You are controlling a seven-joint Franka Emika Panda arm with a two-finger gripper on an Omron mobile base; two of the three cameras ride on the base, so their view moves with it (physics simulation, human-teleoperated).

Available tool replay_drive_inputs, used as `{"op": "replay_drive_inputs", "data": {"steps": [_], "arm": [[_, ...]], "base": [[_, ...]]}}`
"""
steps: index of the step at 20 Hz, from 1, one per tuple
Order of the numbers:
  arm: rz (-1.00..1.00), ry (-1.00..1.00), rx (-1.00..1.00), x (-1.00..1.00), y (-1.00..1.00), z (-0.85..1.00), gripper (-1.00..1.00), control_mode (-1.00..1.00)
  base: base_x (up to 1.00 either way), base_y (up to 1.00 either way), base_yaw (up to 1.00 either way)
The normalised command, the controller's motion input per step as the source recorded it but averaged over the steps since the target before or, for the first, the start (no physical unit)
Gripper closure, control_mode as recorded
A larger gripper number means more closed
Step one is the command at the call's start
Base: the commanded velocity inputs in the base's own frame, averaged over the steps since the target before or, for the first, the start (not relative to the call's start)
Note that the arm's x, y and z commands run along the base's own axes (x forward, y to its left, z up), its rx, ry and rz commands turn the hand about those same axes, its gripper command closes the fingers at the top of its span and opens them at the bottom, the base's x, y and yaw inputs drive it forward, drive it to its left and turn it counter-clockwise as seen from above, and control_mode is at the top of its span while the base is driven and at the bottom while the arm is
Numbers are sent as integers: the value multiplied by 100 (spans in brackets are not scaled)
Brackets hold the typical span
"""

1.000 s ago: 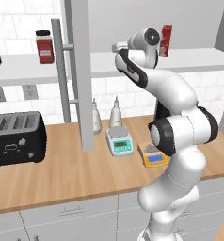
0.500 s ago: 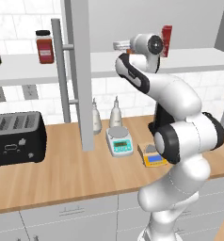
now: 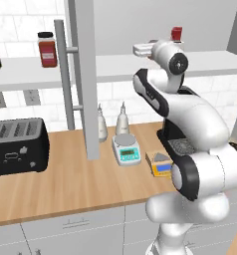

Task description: Pick the jam and place it on the digital scale for weighing, and close the cabinet.

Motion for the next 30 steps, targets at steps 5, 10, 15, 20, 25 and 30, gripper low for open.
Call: {"op": "replay_drive_inputs", "data": {"steps": [5, 10, 15, 20, 25, 30], "arm": [[-8, 52, 1, -100, -33, 66, 100, -100], [0, 33, 0, -100, 0, 29, 100, -100], [5, -20, 0, -100, -30, -58, 100, -100], [11, -15, 6, -100, -62, -73, 100, -100], [21, -5, 15, -97, -65, -80, 100, -100], [40, -13, 16, -52, -49, -80, 100, -100]], "base": [[0, 0, 0], [0, 0, 0], [0, 0, 0], [0, 0, 0], [0, 0, 0], [0, 0, 0]]}}
